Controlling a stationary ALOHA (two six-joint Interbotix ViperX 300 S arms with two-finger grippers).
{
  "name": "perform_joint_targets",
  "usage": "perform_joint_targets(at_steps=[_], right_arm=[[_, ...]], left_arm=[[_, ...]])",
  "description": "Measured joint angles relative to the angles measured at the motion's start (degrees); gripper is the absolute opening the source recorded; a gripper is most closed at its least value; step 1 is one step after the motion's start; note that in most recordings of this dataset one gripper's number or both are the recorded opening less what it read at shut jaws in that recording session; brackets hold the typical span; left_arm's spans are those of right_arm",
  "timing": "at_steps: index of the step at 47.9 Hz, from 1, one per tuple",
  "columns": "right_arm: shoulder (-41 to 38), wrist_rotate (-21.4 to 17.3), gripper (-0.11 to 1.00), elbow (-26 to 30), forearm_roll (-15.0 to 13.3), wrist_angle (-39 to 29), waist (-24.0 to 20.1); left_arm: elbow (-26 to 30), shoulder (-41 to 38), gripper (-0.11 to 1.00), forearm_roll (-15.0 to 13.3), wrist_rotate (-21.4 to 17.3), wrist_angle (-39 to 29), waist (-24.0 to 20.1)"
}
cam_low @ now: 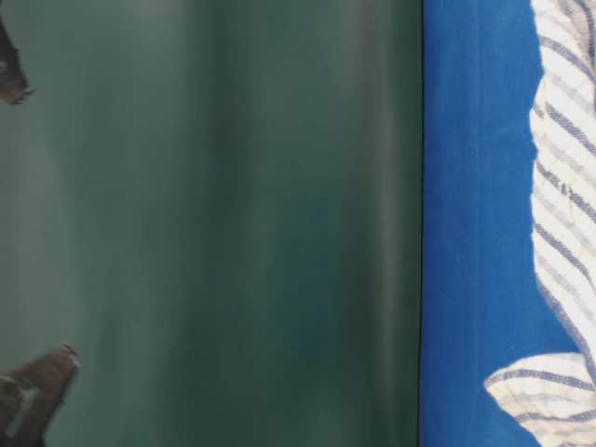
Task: Lift the towel with both arms.
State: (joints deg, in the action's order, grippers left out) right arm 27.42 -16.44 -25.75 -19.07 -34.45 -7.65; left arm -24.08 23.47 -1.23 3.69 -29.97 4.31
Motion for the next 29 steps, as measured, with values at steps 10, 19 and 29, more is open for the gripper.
perform_joint_targets(at_steps=[10, 19, 29], right_arm=[[-2.9, -3.2, 0.69, -4.5, 0.4, 3.6, -1.2], [-6.2, -6.7, 0.69, -9.7, 0.5, 7.6, -1.3], [-10.9, -10.5, 0.69, -14.4, 0.5, 10.5, -1.5]], left_arm=[[-3.5, -2.9, 0.92, -0.1, 3.2, 1.0, 2.2], [-7.4, -6.3, 0.92, -0.1, 5.2, 3.7, 3.5], [-12.7, -10.9, 0.92, -0.1, 7.3, 9.8, 3.9]])
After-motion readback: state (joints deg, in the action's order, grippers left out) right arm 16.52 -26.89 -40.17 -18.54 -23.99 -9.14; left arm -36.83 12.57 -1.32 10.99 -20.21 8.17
